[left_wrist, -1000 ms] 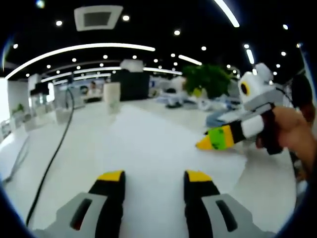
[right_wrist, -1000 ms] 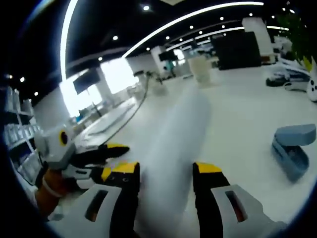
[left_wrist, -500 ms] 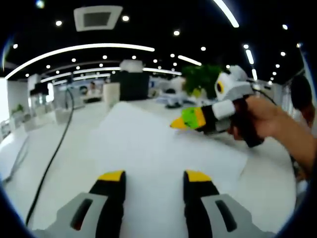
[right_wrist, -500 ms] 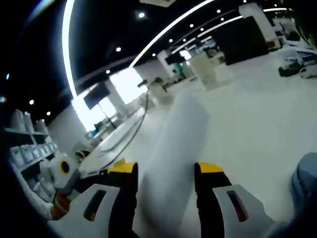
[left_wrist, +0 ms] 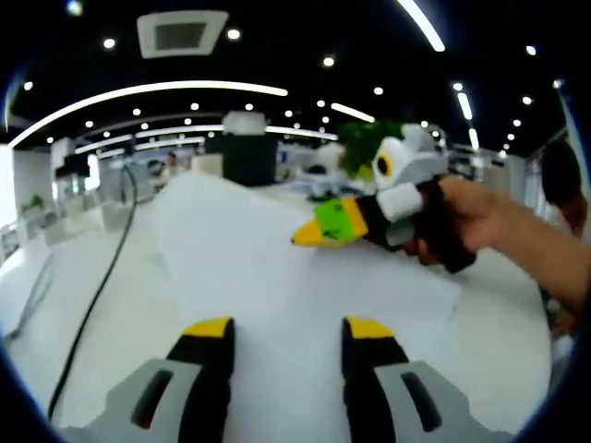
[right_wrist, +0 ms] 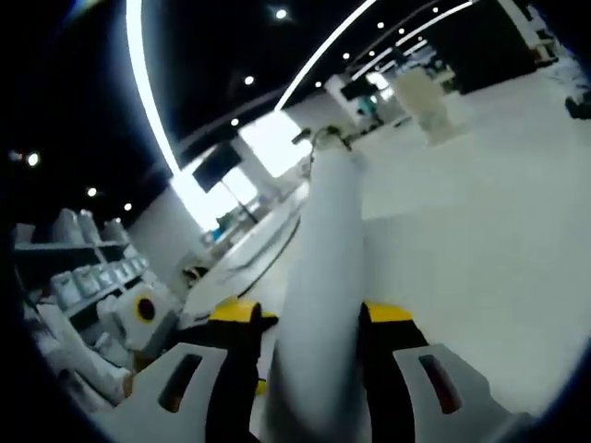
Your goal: Pick up the paper insert the paper into the punch align the paper edges press the punch to punch holes
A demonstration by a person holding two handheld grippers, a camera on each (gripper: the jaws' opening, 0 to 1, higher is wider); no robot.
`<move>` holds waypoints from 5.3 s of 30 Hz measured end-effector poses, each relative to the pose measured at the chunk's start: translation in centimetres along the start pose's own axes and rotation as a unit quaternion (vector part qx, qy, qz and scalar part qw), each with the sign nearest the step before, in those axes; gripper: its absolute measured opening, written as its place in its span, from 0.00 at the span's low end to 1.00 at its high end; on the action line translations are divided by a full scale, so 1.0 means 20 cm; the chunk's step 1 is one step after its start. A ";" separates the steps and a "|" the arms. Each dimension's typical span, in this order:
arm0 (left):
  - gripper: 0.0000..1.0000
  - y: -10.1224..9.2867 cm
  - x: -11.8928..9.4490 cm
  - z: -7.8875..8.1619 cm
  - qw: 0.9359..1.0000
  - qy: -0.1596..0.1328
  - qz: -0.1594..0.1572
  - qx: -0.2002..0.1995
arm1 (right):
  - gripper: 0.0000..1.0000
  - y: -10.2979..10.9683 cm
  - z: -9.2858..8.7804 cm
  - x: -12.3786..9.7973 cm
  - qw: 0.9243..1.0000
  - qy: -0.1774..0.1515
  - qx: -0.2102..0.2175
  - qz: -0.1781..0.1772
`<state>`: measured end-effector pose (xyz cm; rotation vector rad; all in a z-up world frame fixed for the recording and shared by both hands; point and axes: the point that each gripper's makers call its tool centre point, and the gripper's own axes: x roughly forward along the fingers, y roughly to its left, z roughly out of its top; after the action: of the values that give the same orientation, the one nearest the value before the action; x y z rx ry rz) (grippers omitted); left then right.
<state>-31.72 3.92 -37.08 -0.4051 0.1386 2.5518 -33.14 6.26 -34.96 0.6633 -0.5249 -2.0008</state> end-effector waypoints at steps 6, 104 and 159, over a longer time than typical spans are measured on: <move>0.47 0.00 0.00 0.00 1.000 0.000 -0.002 0.000 | 0.51 -0.10 0.07 -0.05 0.999 -0.021 0.009 -0.030; 0.61 0.03 -0.17 0.21 0.768 0.003 -0.257 -0.587 | 0.03 0.22 0.21 -0.55 0.938 -0.154 0.139 0.278; 0.04 0.00 -0.11 0.21 0.740 -0.032 -0.297 -0.602 | 0.17 0.11 0.04 -0.45 0.986 -0.104 0.021 0.129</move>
<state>-31.01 3.61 -32.41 -0.6616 -1.4878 1.6658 -28.53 13.09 -30.86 0.3894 -0.7413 -1.8270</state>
